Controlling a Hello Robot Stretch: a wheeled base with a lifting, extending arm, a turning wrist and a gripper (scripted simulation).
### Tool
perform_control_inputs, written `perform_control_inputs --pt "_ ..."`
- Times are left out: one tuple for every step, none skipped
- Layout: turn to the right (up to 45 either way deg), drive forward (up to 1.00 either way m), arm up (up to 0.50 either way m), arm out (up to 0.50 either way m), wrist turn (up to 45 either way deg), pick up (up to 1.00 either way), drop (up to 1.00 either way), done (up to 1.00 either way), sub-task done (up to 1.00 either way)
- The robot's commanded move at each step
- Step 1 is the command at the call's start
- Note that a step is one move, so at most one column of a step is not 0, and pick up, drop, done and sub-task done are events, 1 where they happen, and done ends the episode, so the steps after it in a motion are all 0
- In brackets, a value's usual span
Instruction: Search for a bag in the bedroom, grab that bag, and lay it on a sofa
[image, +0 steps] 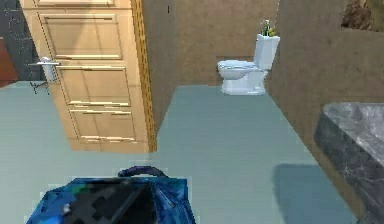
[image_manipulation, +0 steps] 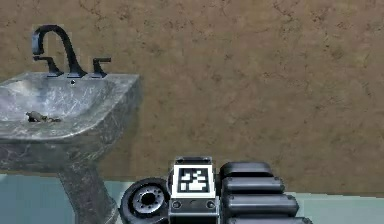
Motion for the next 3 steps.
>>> perform_control_inputs --pt "0.0 0.15 0.00 0.00 0.0 0.00 0.00 0.00 0.00" --pt "-45.0 0.00 0.00 0.00 0.0 0.00 0.00 0.00 0.00" --pt "-15.0 0.00 0.00 0.00 0.0 0.00 0.00 0.00 0.00"
